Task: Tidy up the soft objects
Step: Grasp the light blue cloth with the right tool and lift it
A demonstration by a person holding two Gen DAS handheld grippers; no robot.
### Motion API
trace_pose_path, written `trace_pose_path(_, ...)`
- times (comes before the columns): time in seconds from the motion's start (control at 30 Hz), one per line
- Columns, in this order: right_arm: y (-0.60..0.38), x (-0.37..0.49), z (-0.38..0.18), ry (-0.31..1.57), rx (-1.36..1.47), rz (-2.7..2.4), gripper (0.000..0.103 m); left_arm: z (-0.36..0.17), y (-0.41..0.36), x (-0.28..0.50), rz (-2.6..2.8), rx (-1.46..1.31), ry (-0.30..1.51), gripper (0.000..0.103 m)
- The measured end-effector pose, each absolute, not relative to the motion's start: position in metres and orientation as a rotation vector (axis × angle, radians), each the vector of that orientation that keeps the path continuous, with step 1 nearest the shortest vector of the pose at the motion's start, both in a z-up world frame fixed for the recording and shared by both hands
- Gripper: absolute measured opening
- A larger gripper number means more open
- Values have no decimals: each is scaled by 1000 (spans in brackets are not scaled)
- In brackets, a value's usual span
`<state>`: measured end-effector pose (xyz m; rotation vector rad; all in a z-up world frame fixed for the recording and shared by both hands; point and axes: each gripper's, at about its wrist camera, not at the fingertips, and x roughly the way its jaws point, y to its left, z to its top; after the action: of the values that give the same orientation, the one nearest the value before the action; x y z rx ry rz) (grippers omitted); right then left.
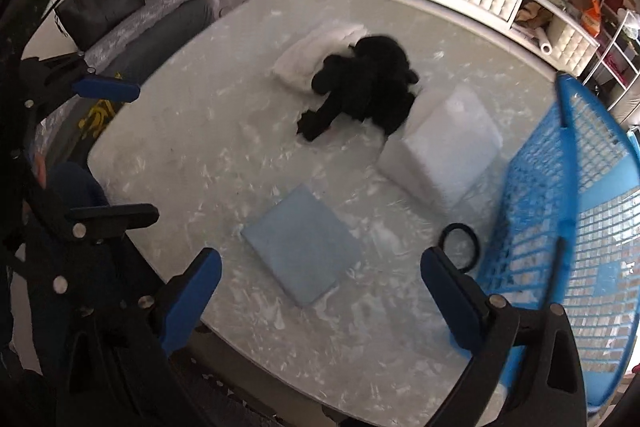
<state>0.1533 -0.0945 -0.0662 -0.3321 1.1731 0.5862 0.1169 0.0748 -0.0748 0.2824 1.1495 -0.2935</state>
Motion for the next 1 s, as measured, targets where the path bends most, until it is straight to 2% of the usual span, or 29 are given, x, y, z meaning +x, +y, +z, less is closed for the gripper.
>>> trace_pose_path(0.23, -86, 169, -98, 1242, -334, 592, 96, -99, 80, 128, -303, 251, 1177, 103)
trace_pose_path(0.5, -85, 186, -133, 1341, -325, 572, 84, -117, 81, 144, -315, 264, 1190, 103)
trace_pose_path(0.63, -83, 189, -144, 1343, -365, 545, 83, -122, 81, 150, -328, 255, 1195, 103)
trace_pose_path(0.83, -81, 190, -144, 1327, -396, 544, 75, -128, 82, 156, -332, 253, 1202, 103)
trace_pose_path(1.0, -77, 179, -138, 1308, -402, 596, 42, -131, 84, 158, -332, 238, 1202, 103)
